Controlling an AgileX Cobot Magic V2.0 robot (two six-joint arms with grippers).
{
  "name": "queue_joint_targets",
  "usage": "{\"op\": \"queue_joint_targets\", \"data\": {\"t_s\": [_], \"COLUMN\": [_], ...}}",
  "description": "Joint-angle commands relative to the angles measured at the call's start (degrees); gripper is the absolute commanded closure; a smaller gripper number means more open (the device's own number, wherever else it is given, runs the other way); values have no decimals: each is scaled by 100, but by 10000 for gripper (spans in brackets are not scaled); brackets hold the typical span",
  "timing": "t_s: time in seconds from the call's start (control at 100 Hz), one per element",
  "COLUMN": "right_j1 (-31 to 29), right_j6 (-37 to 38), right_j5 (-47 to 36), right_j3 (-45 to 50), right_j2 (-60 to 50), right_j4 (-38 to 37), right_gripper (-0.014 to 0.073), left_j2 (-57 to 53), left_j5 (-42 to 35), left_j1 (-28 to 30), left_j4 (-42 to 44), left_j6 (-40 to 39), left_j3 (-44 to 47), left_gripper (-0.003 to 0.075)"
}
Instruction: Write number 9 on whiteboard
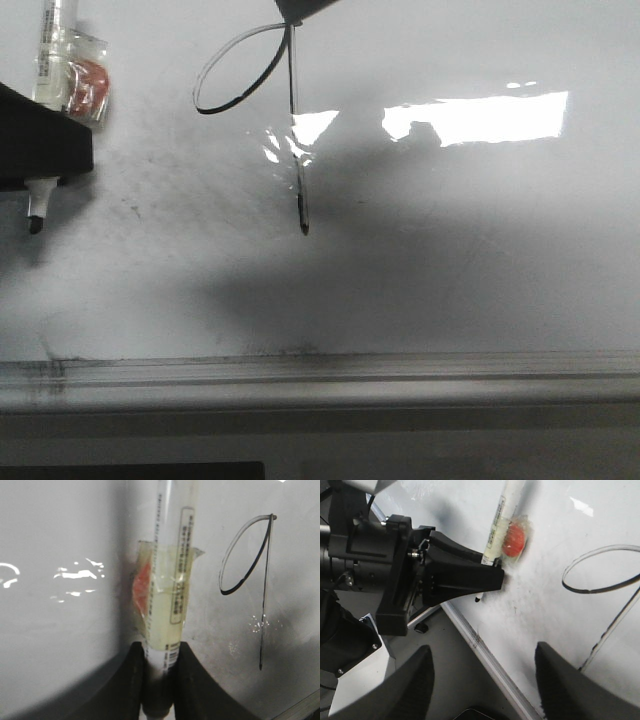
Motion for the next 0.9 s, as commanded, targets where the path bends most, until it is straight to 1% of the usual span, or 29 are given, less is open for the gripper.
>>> {"op": "queue_joint_targets", "data": {"t_s": [0.0, 0.24, 0.4, 0.47, 0.48, 0.49, 0.59, 0.89], "right_j1": [-15, -15, -15, -15, -15, -15, -15, -15], "right_j6": [-37, -37, -37, -37, -37, -37, -37, -37], "right_j5": [-342, -305, -282, -282, -282, -282, -282, -246], "right_j3": [-202, -202, -202, -202, -202, -202, -202, -202], "right_j2": [-145, -145, -145, -145, -145, -145, -145, -145], "right_j4": [19, 19, 19, 19, 19, 19, 19, 19], "right_gripper": [222, 232, 232, 232, 232, 232, 232, 232], "left_j2": [50, 50, 50, 50, 50, 50, 50, -103], "left_j5": [-133, -78, 27, 141, 171, 186, 324, 293], "left_j1": [43, 43, 43, 43, 43, 43, 43, 43], "left_j4": [-63, -72, -235, -394, -395, -395, -395, -502], "left_j6": [-39, -39, -50, -50, -50, -50, -61, -61], "left_j3": [-140, -140, -140, -140, -140, -140, -140, -140], "left_gripper": [741, 741, 732, 677, 652, 652, 533, 307]}}
